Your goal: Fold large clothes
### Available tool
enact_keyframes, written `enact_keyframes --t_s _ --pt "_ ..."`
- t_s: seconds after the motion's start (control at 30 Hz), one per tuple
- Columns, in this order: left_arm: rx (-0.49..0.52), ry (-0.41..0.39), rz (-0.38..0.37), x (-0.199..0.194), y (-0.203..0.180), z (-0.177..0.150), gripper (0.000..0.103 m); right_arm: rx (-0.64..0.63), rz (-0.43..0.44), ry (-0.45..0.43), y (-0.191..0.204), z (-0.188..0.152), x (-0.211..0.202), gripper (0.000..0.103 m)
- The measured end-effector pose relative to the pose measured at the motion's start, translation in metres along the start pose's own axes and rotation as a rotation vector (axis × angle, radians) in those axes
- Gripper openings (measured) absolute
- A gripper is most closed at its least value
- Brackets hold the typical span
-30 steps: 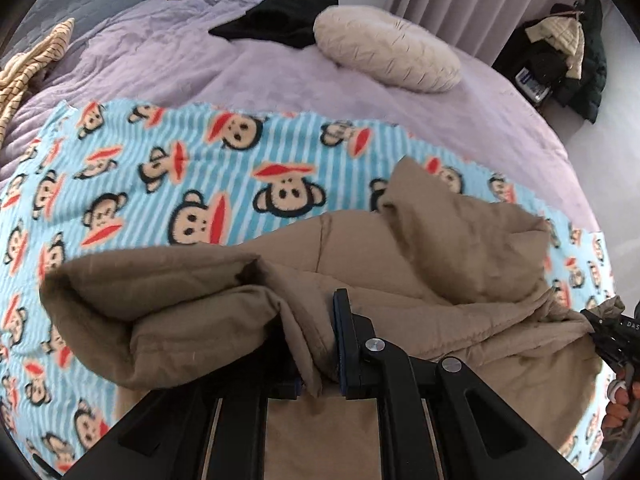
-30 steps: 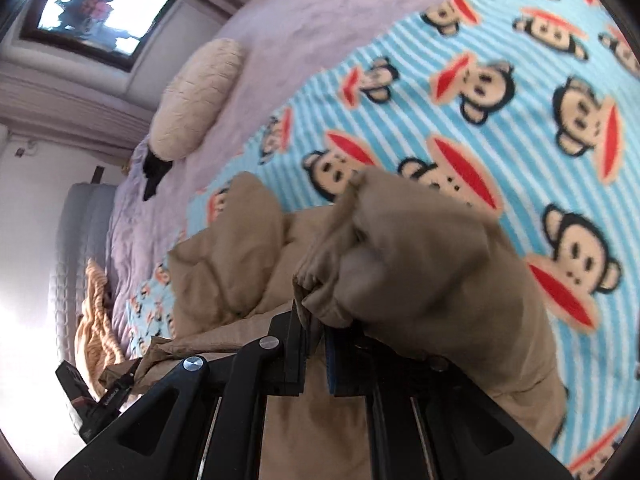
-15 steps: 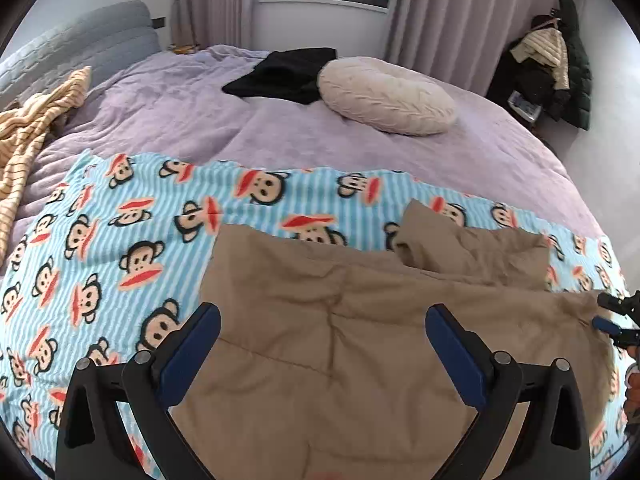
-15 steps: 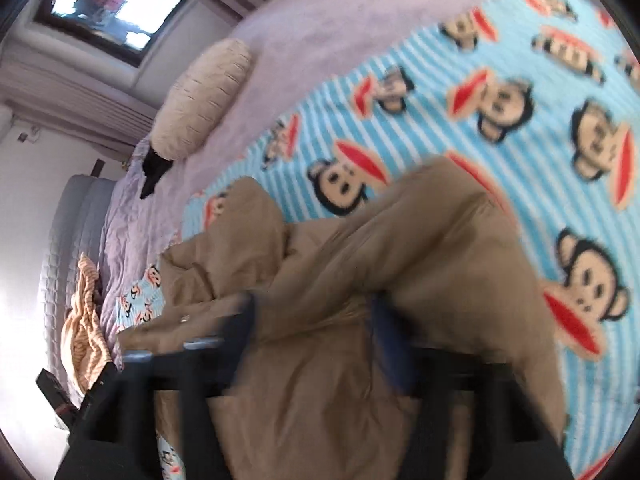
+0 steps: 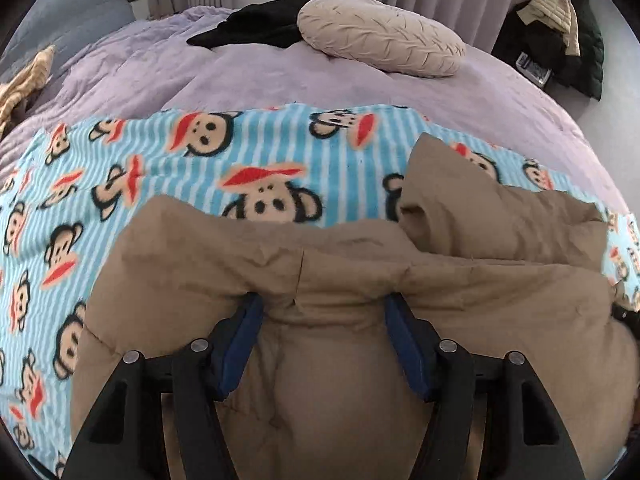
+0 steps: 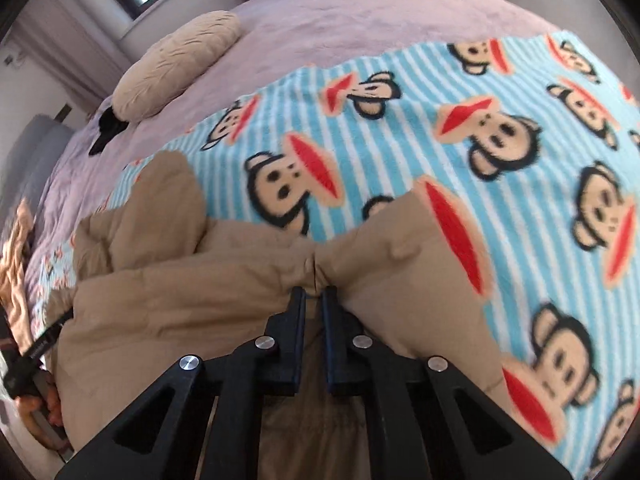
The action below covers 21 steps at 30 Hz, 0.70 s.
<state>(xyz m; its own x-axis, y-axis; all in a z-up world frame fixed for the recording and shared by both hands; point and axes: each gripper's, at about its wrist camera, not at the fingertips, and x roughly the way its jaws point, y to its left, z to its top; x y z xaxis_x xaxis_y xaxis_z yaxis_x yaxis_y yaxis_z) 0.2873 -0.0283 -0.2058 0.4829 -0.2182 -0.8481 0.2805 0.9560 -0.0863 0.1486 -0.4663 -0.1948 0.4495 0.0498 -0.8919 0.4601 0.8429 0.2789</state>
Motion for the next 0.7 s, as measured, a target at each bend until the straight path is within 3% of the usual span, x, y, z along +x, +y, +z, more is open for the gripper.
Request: enact_keyframes --t_s 0.23,0.33,0.5,0.6,0.7 --pt "0.005 0.014 -0.001 0.012 0.000 0.010 0.067 -0.006 -0.018 0.015 0.000 0.013 0.023 0.004" --pt "0.000 -0.018 0.071 -0.003 0.009 0.014 0.067 -0.008 -0.011 0.025 -0.001 0.014 0.019 0.004" --pt "-0.031 -0.066 0.140 -0.041 0.046 0.007 0.067 -0.016 -0.045 0.022 0.004 0.009 -0.017 0.011" --pt "-0.041 -0.015 0.195 -0.037 0.071 -0.007 0.067 -0.027 -0.047 -0.017 0.006 -0.017 -0.059 0.021" --pt "-0.087 0.042 0.200 -0.018 0.092 -0.020 0.087 -0.047 -0.085 -0.014 0.004 -0.047 -0.075 0.023"
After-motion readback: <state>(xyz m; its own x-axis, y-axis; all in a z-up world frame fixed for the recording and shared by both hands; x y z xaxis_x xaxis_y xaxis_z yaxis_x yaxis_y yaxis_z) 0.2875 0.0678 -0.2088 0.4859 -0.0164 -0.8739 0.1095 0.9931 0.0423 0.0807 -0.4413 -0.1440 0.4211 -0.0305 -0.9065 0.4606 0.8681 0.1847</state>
